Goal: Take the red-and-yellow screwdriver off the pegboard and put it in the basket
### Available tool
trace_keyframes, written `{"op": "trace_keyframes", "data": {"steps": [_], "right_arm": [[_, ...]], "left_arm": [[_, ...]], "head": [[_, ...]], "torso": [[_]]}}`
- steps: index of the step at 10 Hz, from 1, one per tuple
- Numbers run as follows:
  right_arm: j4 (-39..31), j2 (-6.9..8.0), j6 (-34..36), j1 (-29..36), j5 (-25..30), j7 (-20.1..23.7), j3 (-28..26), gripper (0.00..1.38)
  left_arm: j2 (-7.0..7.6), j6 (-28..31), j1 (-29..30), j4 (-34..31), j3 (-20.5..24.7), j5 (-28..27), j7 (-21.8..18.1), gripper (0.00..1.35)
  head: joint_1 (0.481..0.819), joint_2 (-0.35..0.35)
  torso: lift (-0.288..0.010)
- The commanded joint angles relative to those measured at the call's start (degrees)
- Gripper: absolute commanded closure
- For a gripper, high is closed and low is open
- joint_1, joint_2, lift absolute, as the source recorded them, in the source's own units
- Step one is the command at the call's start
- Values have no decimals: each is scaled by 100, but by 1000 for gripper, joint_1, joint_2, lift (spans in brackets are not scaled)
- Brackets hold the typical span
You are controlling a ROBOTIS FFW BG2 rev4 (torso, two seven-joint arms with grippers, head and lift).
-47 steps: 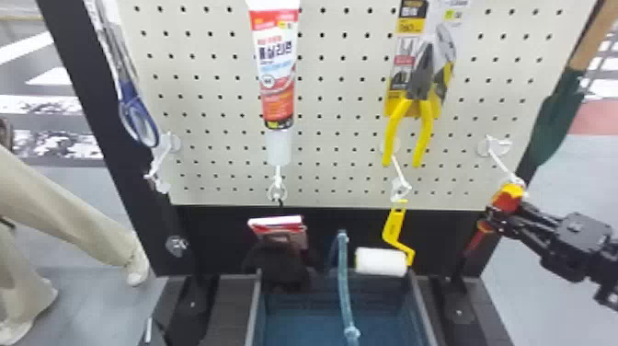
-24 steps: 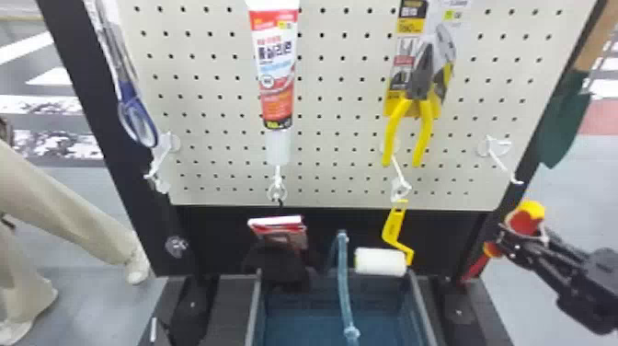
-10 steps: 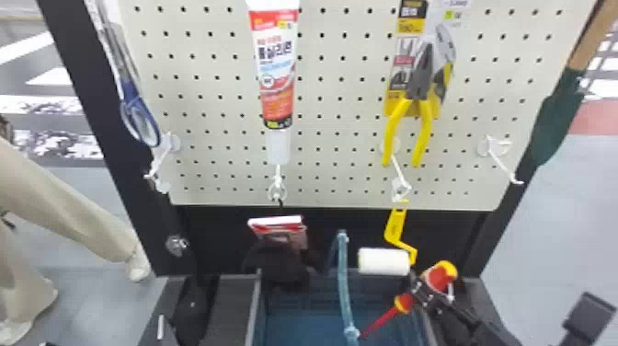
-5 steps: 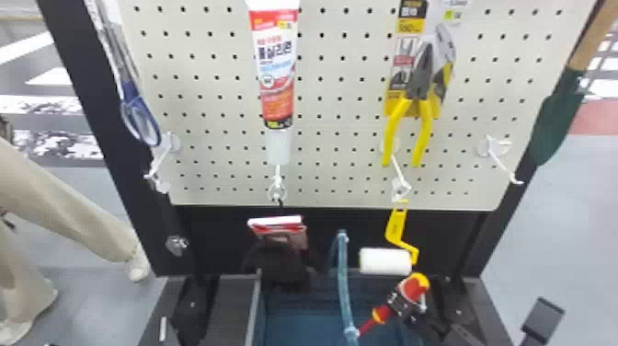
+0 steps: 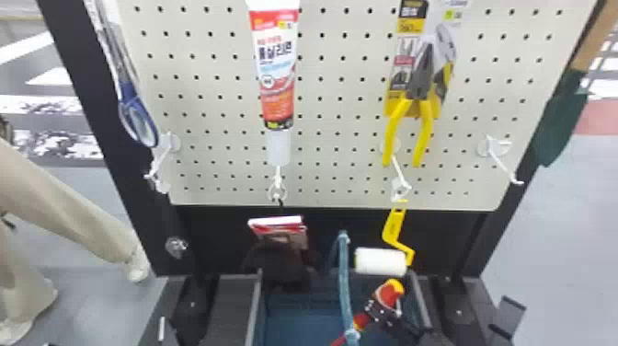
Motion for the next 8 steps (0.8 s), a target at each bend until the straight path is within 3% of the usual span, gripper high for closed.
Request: {"op": "trace_keyframes", "data": {"steps": [1,2,3,5,6,8], "right_arm": [[120,-32,47,-56,-14,21,69,1274],[190,-32,65,-68,-14,39,78,1273],[218,-32,56,-68,-5,48,78,1138],[218,-50,-14,-105,57,118,78,167],[218,-50,-102,-118,118,162,78,51],[190,-85,-120,-179,180,241,78,219]], "left_arm": [[11,-20,-3,18,0,9,0,117],[11,-20,-16,32,0,9,0,117],[11,-37,-16,32,0,9,0,117],[11,-46,-16,32,0,9,0,116],[11,-55,-16,32,0,9,0,116],[11,-55,-28,46,-9,9,0,114]], "head": [[549,0],[549,0],[549,0],[549,0],[549,0],[549,0]], "torso": [[-100],[-100],[-100],[-100],[-100],[-100]]}}
